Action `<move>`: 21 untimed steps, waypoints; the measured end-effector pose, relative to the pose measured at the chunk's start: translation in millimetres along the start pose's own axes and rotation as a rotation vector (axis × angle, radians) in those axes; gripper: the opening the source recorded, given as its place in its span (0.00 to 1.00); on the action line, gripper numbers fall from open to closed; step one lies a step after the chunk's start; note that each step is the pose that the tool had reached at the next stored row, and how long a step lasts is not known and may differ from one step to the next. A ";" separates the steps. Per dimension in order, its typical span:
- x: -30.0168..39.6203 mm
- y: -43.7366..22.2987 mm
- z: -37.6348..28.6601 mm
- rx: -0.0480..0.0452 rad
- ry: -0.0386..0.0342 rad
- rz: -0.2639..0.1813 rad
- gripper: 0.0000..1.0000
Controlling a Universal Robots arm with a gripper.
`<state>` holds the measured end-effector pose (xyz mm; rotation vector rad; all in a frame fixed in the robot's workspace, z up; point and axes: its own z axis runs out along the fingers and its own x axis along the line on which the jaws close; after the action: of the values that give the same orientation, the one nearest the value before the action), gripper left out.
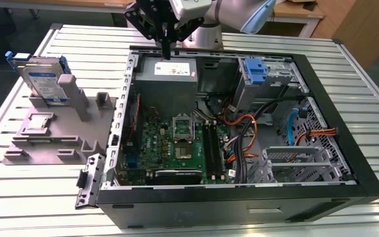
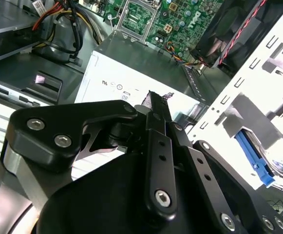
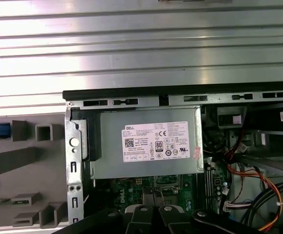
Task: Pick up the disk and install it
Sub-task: 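Reach for the disk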
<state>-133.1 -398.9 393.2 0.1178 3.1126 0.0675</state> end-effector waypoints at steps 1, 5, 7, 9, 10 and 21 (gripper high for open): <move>0.1 0.0 0.1 -0.0001 -0.0001 0.000 0.10; 0.3 0.0 0.0 -0.0001 -0.0001 0.000 0.10; 0.6 -0.1 0.1 -0.0002 -0.0002 0.000 0.10; 1.7 -0.2 0.0 -0.0002 -0.0001 0.000 0.10; 2.5 -0.2 0.0 -0.0001 -0.0001 0.000 0.10; 11.3 -0.8 -0.1 -0.0001 -0.0001 0.000 0.10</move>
<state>-144.5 -398.9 393.1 0.1179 3.1125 0.0676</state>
